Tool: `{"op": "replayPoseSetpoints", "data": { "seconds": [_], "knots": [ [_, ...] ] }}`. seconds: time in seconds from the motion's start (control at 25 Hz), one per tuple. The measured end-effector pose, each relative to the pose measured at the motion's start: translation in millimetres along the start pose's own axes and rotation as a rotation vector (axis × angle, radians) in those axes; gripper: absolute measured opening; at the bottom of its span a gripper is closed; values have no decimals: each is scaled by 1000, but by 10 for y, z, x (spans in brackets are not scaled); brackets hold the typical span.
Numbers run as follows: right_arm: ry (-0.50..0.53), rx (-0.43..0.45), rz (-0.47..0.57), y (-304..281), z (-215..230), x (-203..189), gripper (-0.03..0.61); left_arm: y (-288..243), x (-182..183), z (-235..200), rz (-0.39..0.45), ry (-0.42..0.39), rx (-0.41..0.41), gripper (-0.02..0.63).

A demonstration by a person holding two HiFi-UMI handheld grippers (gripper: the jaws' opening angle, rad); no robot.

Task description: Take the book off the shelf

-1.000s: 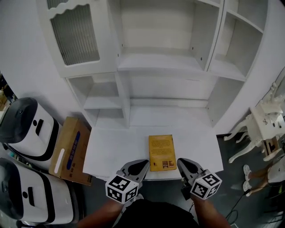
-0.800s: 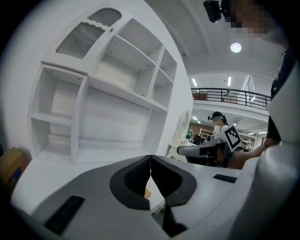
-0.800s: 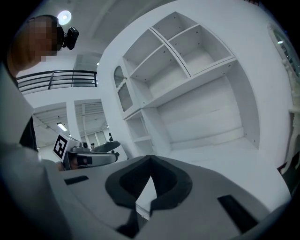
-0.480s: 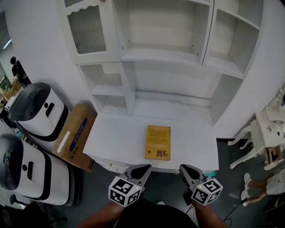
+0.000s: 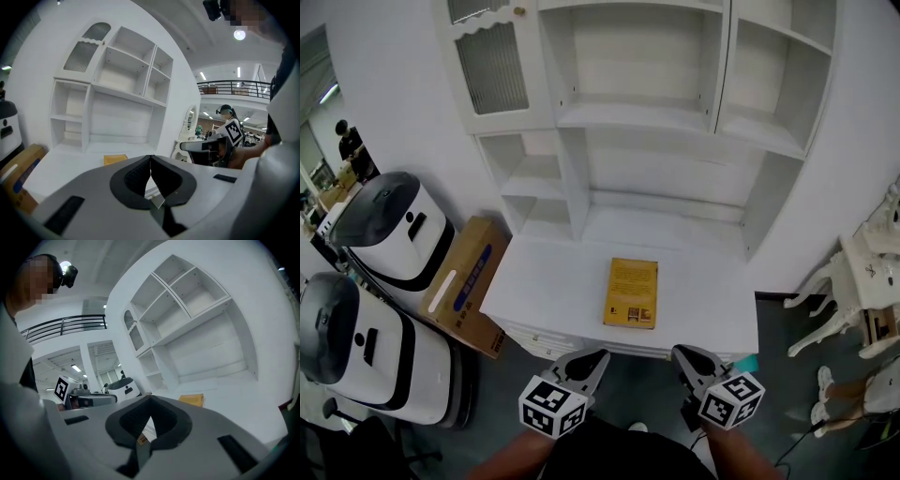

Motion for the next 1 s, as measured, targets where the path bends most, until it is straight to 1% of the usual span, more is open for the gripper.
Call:
{"op": "replayPoseSetpoints", "data": {
  "seconds": [0.12, 0.44, 0.72, 1.0],
  "knots": [
    [1, -11, -5, -28, -31, -7, 28, 17, 36, -79, -1, -6, -4, 11],
    [13, -77, 22, -210, -231, -14, 28, 189, 180, -304, -3, -36, -54, 11],
    [-3, -124, 40, -305, -447, -85, 28, 294, 170, -503, -16, -36, -87, 11],
    [-23, -164, 17, -372, -473, -218, 28, 340, 156, -569, -26, -49, -123, 11]
  ]
}}
Point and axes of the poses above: the fingertips, and each gripper's own axes: y backward along the fingers, z to its right, x out of its top, the point moved 1 cm from there along y, backward along the fingers, and after that the axes turned 13 degrees about -x, right-handed, at the moved point
